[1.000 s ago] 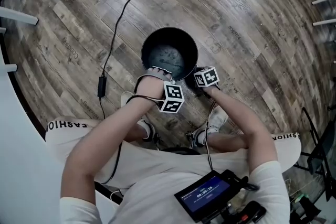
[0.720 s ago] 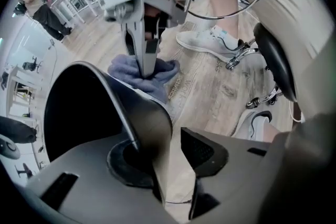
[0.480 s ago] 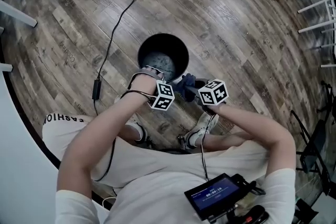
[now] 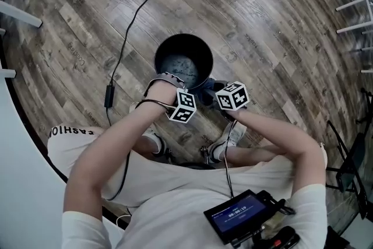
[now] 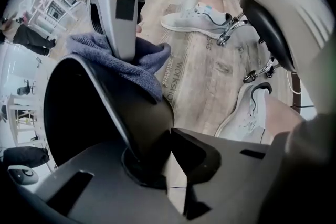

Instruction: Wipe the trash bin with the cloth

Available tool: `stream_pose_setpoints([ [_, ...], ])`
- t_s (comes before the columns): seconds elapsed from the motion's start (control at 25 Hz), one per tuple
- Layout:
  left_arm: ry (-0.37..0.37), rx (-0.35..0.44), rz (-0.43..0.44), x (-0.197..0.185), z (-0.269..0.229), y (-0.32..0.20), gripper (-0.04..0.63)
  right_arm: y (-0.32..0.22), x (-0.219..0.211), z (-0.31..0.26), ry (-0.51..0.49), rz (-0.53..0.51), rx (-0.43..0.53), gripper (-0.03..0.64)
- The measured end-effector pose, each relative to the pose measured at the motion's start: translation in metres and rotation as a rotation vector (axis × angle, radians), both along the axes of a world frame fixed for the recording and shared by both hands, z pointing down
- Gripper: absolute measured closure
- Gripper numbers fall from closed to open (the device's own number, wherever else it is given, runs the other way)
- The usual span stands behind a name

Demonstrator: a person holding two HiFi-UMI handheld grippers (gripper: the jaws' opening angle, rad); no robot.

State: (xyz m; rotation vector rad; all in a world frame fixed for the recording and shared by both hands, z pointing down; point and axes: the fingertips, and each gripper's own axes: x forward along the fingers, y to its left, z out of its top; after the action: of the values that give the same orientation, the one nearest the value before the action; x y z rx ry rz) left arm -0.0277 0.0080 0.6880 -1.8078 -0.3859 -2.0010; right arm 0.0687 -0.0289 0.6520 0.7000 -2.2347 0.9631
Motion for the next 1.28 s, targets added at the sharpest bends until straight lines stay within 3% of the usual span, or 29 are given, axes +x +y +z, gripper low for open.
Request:
stream_pose_setpoints([
  [0.48,0.022,-0.006,-0.026,0.011,-0.001,0.002,0.560,-0.019,0.019,0.130,0.062,0.031,-0.105,0.540],
  [0.68,0.043,-0.010,-0.051,0.015,-0.001,0.004,0.560,-0.028,0.022,0.171,0.093,0.120,-0.140,0.541],
  [1.04,0.054,-0.022,-0.090,0.017,0.001,0.008,0.545,-0.025,0.027,0.157,0.169,0.080,-0.133,0.541],
  [1.16,-0.002,-0.001,-0.028,0.000,0.000,0.004,0.425,-0.023,0.025,0.123,0.146,0.058,-0.105,0.541],
  [1.28,-0.017,0.014,-0.001,-0.013,0.000,0.004,0.419,-0.008,0.020,0.091,0.105,0.018,-0.096,0.541],
])
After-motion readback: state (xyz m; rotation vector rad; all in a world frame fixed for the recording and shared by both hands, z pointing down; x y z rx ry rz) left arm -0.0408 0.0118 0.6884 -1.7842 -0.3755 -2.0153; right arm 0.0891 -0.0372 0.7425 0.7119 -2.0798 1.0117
